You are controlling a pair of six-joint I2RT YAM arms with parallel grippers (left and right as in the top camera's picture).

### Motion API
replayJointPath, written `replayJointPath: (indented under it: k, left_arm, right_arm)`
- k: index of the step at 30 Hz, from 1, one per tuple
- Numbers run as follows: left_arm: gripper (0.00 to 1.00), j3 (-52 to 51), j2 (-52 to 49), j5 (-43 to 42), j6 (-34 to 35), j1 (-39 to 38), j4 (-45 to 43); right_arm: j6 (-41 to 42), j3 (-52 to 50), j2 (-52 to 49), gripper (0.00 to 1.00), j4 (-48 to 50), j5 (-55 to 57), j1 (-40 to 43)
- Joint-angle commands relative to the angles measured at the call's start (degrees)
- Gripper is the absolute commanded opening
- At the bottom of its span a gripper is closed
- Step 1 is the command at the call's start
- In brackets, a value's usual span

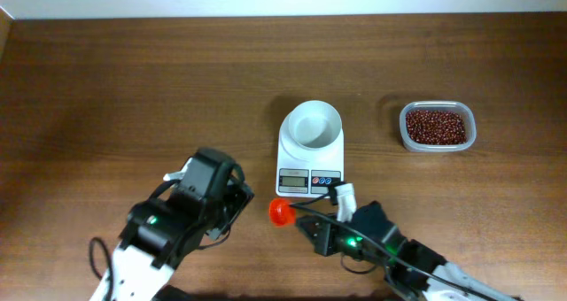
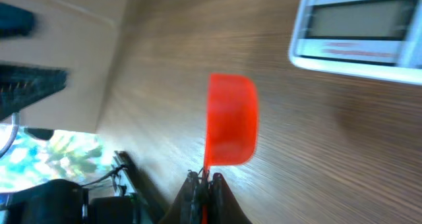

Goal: Scoop and weigh 50g on scale

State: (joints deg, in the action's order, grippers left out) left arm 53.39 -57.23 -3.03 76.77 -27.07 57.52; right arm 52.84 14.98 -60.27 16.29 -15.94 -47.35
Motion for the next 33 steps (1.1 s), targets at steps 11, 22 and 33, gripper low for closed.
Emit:
replayJointPath:
  k: [11, 22, 33]
  left_arm:
    - [0.00, 0.83, -7.82, 2.82, -3.56, -5.66, -4.85]
    - [0.00, 0.83, -25.62, 13.40, -12.20, -19.43, -24.06]
    - [0.00, 0.83, -32.85, 13.38, -14.73, -19.43, -32.61]
  right_arm:
    - [-9.57, 0.17, 59.21, 0.04, -38.58, 0.20, 18.82]
    - [-16.68, 9.38, 58.80, 0.04, -45.22, 21.73, 24.92]
    - [-19.65, 41.16, 30.82, 0.04, -68.65, 29.64, 25.35]
